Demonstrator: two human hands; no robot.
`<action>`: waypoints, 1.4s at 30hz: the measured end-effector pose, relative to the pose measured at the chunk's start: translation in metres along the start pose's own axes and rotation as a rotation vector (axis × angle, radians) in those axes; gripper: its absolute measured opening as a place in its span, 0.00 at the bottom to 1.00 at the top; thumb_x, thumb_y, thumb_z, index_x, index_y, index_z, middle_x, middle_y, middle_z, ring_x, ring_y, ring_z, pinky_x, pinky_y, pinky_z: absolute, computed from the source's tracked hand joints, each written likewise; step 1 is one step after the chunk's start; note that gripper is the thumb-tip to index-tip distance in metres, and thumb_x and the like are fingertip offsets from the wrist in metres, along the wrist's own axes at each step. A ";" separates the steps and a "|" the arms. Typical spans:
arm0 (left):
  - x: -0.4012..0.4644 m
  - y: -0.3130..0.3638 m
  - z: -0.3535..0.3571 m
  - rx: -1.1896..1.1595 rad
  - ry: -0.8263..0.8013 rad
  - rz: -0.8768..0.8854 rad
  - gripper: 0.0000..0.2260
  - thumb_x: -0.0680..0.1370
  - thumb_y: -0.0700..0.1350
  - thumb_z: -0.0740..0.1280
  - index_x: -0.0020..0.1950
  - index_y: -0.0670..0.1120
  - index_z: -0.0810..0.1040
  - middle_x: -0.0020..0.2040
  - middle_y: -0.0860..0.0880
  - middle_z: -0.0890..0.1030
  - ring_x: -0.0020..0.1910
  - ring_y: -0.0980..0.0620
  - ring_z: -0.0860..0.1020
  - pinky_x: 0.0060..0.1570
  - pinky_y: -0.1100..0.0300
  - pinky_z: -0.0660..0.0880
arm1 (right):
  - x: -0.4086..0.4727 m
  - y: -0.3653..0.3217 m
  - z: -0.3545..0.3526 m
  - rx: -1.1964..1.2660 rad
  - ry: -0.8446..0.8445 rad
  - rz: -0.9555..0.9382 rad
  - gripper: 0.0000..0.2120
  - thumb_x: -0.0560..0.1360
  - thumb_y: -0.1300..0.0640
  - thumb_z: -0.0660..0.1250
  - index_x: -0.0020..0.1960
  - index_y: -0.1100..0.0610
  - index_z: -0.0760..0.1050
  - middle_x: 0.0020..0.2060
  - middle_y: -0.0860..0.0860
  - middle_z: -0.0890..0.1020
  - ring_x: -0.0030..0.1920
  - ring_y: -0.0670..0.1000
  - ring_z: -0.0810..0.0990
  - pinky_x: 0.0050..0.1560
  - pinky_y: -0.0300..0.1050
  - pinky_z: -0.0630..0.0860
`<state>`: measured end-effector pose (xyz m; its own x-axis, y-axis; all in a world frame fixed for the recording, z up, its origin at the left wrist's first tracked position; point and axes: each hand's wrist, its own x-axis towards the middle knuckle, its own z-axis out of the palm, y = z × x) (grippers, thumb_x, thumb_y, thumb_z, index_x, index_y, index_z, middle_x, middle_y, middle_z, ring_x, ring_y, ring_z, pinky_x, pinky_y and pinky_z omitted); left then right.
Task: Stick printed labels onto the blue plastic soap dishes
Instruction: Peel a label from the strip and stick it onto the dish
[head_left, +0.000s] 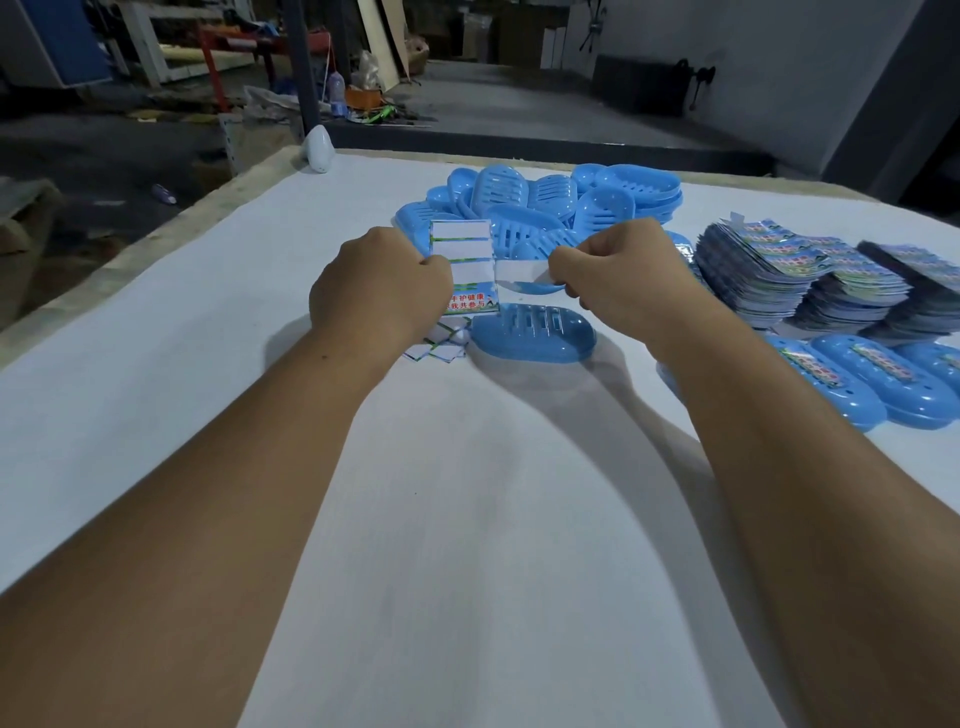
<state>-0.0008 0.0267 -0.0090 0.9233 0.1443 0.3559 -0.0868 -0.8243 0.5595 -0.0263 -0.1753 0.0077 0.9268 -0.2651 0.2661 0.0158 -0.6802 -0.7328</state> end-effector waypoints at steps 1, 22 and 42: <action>0.000 0.000 0.000 0.050 0.007 0.009 0.11 0.76 0.51 0.60 0.38 0.46 0.71 0.36 0.47 0.76 0.35 0.45 0.73 0.30 0.58 0.63 | 0.000 0.000 0.000 0.002 -0.001 0.006 0.19 0.69 0.49 0.66 0.42 0.66 0.81 0.29 0.53 0.75 0.29 0.48 0.69 0.34 0.41 0.69; 0.000 -0.014 -0.008 0.451 -0.103 0.027 0.10 0.78 0.51 0.64 0.44 0.45 0.70 0.35 0.48 0.68 0.41 0.42 0.72 0.37 0.56 0.64 | -0.001 -0.005 -0.002 0.068 0.014 0.089 0.24 0.65 0.46 0.66 0.46 0.67 0.81 0.32 0.54 0.75 0.34 0.50 0.71 0.36 0.46 0.72; -0.027 0.028 0.000 -0.614 -0.324 0.088 0.05 0.73 0.50 0.75 0.37 0.52 0.86 0.40 0.52 0.86 0.45 0.55 0.84 0.46 0.59 0.79 | -0.011 -0.015 0.001 0.027 -0.046 -0.038 0.18 0.63 0.48 0.69 0.37 0.66 0.78 0.27 0.53 0.68 0.28 0.50 0.62 0.33 0.44 0.65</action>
<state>-0.0280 -0.0005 -0.0029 0.9599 -0.1576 0.2319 -0.2740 -0.3532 0.8945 -0.0367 -0.1612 0.0151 0.9415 -0.2076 0.2655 0.0609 -0.6700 -0.7399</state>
